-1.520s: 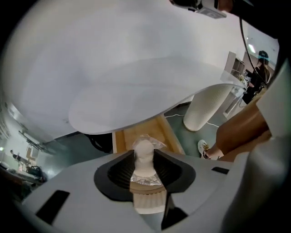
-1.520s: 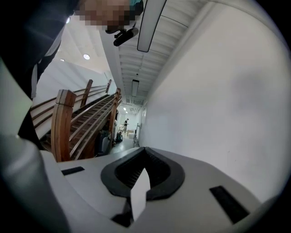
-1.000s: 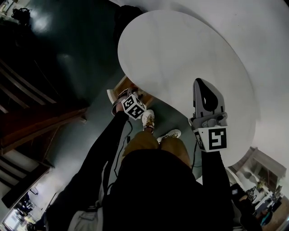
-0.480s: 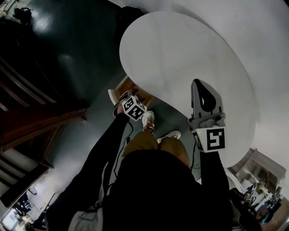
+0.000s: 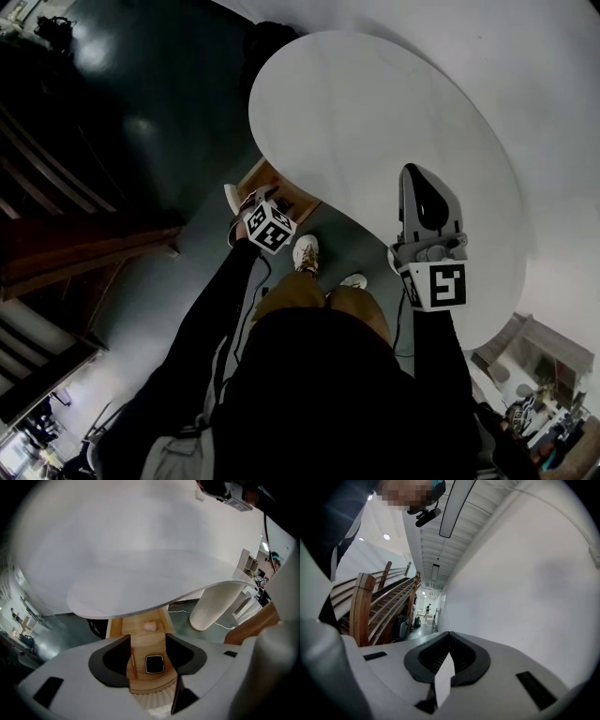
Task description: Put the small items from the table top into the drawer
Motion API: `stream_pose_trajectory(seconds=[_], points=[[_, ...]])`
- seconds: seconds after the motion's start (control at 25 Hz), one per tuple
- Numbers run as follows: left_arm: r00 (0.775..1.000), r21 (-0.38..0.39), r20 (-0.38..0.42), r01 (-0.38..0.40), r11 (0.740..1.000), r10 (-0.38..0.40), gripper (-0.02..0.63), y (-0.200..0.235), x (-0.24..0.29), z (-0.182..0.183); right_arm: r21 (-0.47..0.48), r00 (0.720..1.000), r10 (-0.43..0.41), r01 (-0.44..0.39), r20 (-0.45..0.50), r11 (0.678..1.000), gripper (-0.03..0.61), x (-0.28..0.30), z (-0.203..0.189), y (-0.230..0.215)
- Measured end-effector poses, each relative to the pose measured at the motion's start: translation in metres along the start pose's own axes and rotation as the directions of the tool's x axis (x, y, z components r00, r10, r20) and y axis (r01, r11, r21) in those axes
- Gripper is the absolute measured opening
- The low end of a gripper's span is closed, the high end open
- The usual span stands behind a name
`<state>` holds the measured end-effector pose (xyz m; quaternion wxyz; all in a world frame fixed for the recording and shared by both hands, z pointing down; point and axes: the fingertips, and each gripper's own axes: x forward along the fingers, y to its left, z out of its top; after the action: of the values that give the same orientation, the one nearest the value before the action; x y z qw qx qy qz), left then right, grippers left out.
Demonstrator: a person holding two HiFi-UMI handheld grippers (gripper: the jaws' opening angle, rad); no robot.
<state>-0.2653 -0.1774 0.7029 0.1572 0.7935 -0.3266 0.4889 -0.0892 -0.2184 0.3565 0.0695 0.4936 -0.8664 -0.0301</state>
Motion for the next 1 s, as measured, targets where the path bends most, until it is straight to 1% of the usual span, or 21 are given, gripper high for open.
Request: stream_pose_trajectory(seconds=[0.16,0.28,0.4,0.48,0.56,0.64,0.76,0.88,1.0], points=[[0.995,-0.035,0.068,-0.070,0.997,0.072,0.245,0.005,-0.033,0.020,-0.002,0.998,-0.007,0.007,0.056,1.000,0.026,-0.015,0.017,-0.010],[0.984,-0.066,0.134,-0.110,0.992,0.118,0.245,0.003,-0.062,0.043,-0.001,0.996,-0.021,0.021,0.083,1.000,0.026,-0.034,0.024,-0.020],[0.960,-0.071,0.228,-0.149,0.986,0.162,0.245,-0.004,-0.093,0.083,0.009,0.994,-0.036,0.036,0.106,0.999,0.026,-0.057,0.026,-0.032],[0.934,-0.075,0.308,-0.166,0.983,0.181,0.245,-0.013,-0.119,0.115,0.013,0.992,-0.049,0.048,0.117,0.999,0.026,-0.074,0.027,-0.038],[0.898,-0.069,0.396,-0.178,0.982,0.191,0.245,-0.028,-0.148,0.148,0.016,0.989,-0.065,0.063,0.131,0.998,0.026,-0.095,0.031,-0.044],[0.852,-0.060,0.488,-0.187,0.981,0.192,0.245,-0.047,-0.177,0.183,0.016,0.986,-0.085,0.084,0.144,0.996,0.026,-0.115,0.035,-0.052],[0.770,-0.050,0.617,-0.168,0.984,0.163,0.245,-0.078,-0.216,0.237,0.016,0.977,-0.134,0.133,0.163,0.991,0.026,-0.147,0.040,-0.070],[0.680,-0.018,0.727,-0.116,0.993,0.093,0.245,-0.119,-0.250,0.288,0.018,0.964,-0.199,0.199,0.179,0.980,0.026,-0.183,0.040,-0.094],[0.591,0.041,0.807,-0.085,0.996,0.017,0.245,-0.166,-0.280,0.332,0.026,0.946,-0.263,0.263,0.187,0.964,0.026,-0.221,0.038,-0.119]])
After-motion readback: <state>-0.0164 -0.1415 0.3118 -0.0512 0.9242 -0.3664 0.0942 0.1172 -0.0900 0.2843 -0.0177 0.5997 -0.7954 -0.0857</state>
